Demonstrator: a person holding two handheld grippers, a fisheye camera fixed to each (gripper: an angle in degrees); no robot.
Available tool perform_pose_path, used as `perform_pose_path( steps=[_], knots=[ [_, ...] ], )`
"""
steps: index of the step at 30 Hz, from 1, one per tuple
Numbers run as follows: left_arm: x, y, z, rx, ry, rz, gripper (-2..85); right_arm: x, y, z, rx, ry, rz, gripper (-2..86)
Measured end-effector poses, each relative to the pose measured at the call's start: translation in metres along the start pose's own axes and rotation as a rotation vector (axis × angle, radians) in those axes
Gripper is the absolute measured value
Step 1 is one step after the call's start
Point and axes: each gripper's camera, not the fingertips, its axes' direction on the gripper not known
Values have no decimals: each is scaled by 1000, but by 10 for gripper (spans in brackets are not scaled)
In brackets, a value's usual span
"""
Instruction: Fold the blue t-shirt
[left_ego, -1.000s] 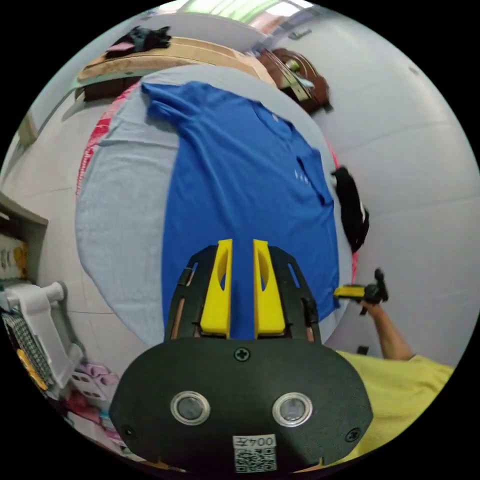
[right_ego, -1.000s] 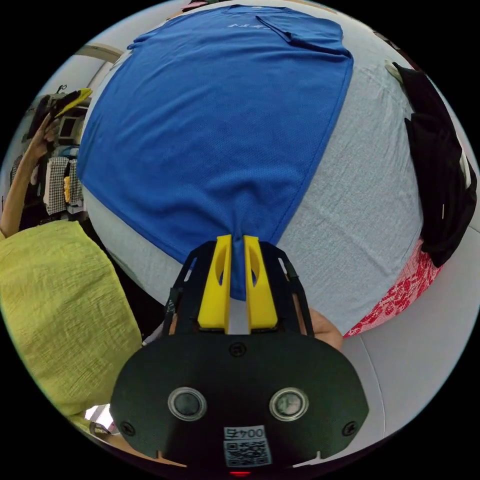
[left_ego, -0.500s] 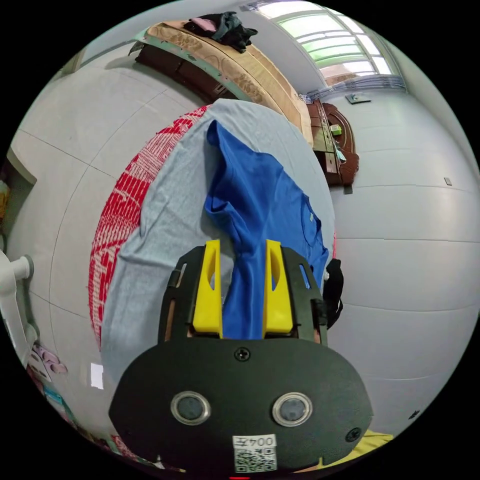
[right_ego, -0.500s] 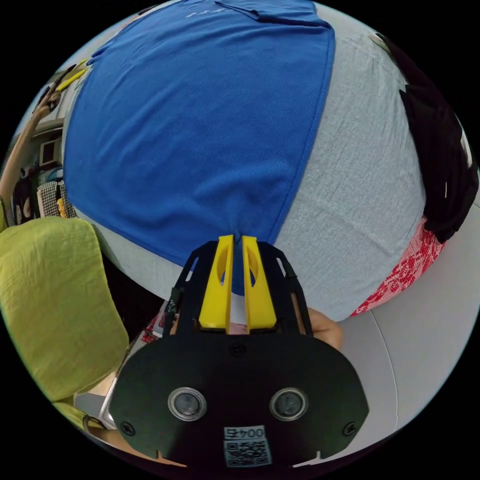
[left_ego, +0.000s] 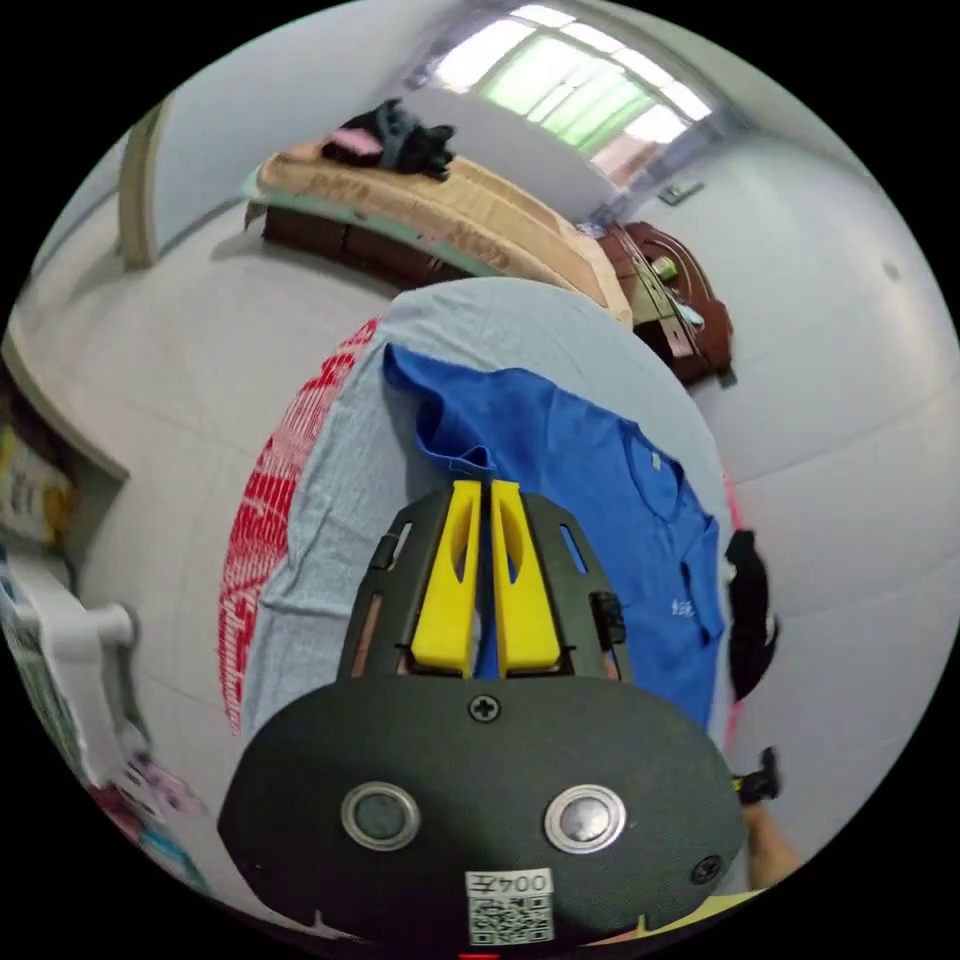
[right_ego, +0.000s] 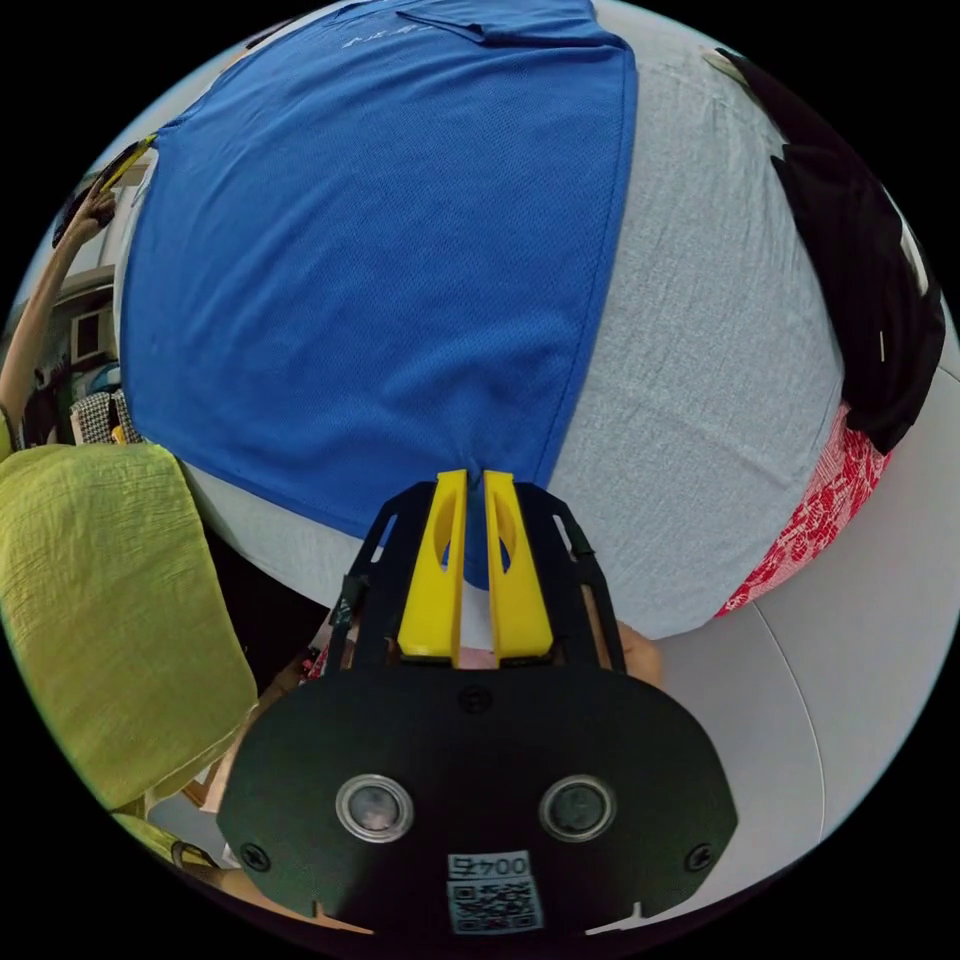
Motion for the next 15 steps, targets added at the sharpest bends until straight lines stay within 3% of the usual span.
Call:
perform_pose_path(
  steps=[4, 9, 15],
  knots=[
    [99, 20, 4, 43, -204, 423, 23, 2, 10, -8, 29, -44, 53, 38],
    [241, 99, 59, 29, -612, 1182, 32, -3, 22, -18, 63, -58, 109, 37],
    [311, 178, 131, -93, -888, 1738, 78, -10, 34, -34, 83, -77, 160, 37]
  ],
)
